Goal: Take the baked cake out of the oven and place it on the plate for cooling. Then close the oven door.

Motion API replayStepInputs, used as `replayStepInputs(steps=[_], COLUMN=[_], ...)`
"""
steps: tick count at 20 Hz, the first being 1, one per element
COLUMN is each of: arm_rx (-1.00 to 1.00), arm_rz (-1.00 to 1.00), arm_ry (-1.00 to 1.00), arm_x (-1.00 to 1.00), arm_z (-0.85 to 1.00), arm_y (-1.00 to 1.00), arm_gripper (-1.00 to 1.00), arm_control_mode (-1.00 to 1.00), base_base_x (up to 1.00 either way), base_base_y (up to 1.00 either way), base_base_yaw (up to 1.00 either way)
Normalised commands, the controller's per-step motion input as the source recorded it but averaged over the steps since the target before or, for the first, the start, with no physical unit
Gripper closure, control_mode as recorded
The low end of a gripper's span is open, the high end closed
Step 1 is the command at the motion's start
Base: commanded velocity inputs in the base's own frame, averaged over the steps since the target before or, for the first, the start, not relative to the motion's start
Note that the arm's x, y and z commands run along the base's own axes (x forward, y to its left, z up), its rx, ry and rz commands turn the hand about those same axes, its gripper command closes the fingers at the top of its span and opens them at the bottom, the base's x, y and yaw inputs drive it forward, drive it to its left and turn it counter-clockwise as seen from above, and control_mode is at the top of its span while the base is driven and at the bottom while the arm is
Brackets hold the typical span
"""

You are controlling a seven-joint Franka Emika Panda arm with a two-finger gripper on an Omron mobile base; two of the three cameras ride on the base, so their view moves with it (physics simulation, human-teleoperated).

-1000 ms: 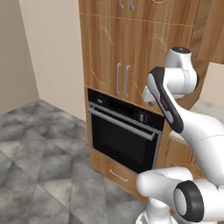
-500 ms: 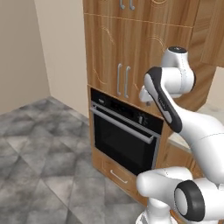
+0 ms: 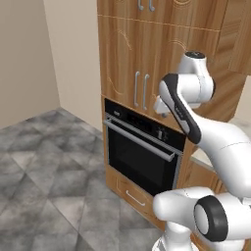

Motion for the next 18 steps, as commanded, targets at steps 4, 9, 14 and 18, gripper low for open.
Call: replayStepInputs(steps=[4, 9, 14, 18], arm_rx=[-0.02, -0.18, -0.29, -0.24], arm_rz=[0.00, 0.00, -0.05, -0.06], arm_ry=[0.01, 0.00, 0.00, 0.00], arm_x=[0.16, 0.09, 0.27, 0.25], arm_z=[0.00, -0.04, -0.24, -0.42], arm_y=[0.11, 0.46, 0.62, 0.19], arm_gripper=[-1.00, -1.00, -1.00, -1.00], arm_control_mode=[-1.00, -1.00, -1.00, -1.00], base_base_x=[0.00, 0.00, 0.00, 0.00], base_base_y=[0.00, 0.00, 0.00, 0.00], base_base_yaw=[0.00, 0.00, 0.00, 0.00])
